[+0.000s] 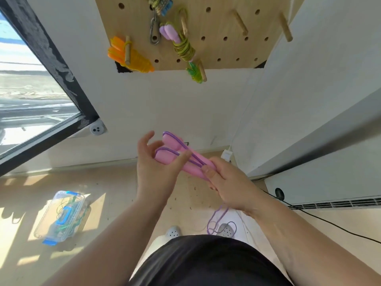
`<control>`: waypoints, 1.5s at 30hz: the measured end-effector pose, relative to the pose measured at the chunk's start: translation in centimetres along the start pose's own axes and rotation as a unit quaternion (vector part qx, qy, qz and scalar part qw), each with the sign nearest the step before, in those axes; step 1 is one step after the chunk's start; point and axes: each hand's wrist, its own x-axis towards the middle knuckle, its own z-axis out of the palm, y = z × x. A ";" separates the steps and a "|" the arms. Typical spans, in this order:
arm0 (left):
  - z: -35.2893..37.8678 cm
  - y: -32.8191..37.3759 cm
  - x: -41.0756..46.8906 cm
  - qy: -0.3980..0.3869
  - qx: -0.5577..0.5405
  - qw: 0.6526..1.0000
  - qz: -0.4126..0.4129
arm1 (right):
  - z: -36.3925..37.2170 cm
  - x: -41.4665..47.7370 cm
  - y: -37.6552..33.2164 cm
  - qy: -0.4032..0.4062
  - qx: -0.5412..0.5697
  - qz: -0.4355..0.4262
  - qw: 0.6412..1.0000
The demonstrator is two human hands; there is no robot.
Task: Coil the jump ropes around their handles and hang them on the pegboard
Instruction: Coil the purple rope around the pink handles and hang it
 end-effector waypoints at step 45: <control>25.8 5.4 -9.7 -0.429 0.473 0.769 0.027 | -23.9 -7.3 22.9 -0.025 -0.236 -0.193 0.952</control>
